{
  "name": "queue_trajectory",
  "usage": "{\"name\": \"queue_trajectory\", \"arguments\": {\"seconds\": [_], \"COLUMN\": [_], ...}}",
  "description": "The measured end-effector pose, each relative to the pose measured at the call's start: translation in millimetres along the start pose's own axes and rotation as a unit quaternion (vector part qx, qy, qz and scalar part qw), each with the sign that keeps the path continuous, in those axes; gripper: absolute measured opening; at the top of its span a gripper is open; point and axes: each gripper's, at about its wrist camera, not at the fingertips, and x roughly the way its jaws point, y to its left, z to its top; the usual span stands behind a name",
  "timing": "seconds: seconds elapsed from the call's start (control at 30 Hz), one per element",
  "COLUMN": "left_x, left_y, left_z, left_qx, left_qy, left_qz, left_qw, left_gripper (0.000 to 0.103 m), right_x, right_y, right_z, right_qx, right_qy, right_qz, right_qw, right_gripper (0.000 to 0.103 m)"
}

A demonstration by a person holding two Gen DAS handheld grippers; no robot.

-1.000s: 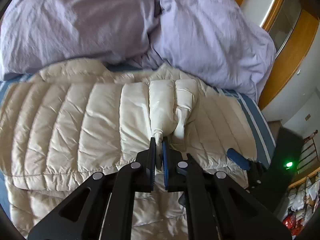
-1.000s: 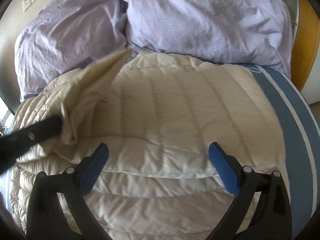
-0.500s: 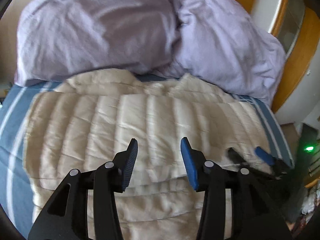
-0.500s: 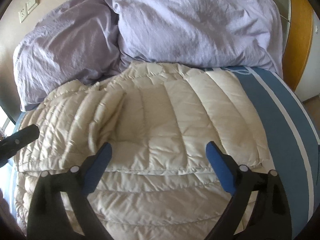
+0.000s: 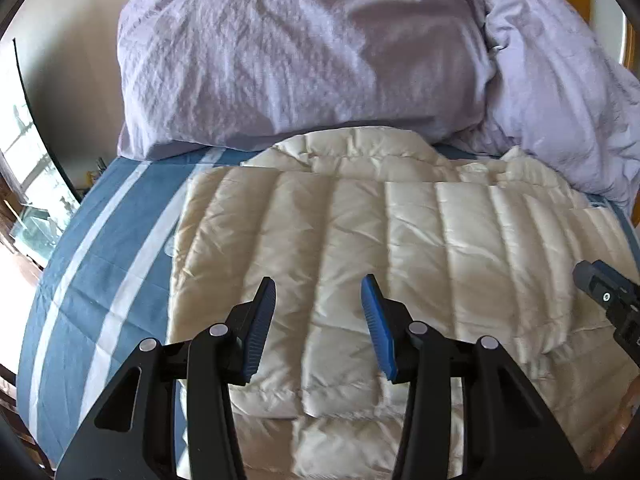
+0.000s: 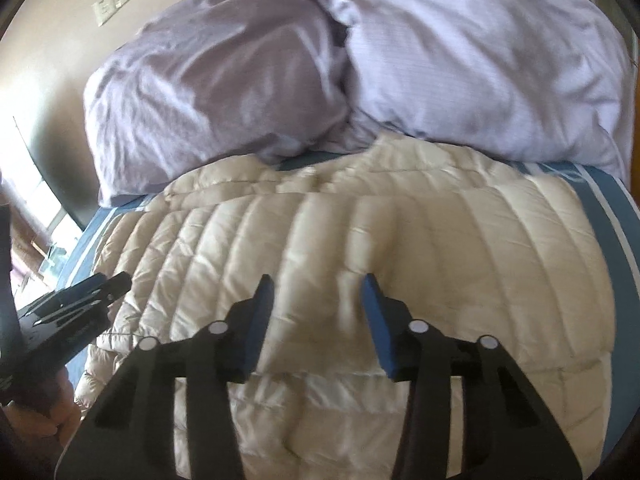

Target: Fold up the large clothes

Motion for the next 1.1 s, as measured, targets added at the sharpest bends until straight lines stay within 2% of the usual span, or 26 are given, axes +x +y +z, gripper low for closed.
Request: {"name": "queue_trajectory", "arguments": {"seconds": [0.13, 0.23, 0.33, 0.7, 0.93, 1.1], "left_x": [15.0, 20.5, 24.0, 34.4, 39.8, 42.2], "left_y": [4.1, 0.3, -4.1, -10.0, -6.1, -10.2], "left_z": [-3.6, -11.1, -14.4, -22.1, -18.9, -17.7], "left_qx": [-0.007, 0.001, 0.011, 0.026, 0.015, 0.026], "left_qy": [0.017, 0.022, 0.019, -0.005, 0.008, 0.013], "left_qz": [-0.002, -0.003, -0.005, 0.014, 0.015, 0.033], "left_qw": [0.9998, 0.9998, 0.9997, 0.9996, 0.9997, 0.999], "left_gripper": [0.046, 0.046, 0.047, 0.058, 0.068, 0.075], "right_x": [16.8, 35.1, 44.6, 48.0, 47.7, 47.9], "right_y": [8.2, 0.0, -13.0, -13.4, -17.1, -16.6], "right_z": [-2.4, -10.5, -19.0, -29.1, -27.3, -26.5], "right_qx": [-0.012, -0.008, 0.012, 0.0, 0.01, 0.009], "right_qy": [0.011, 0.034, 0.048, 0.036, 0.035, 0.036], "right_qz": [-0.002, -0.024, -0.026, -0.048, -0.037, -0.039], "right_qw": [1.0, 0.999, 0.998, 0.998, 0.999, 0.999], "right_gripper": [0.032, 0.025, 0.019, 0.018, 0.018, 0.018]}}
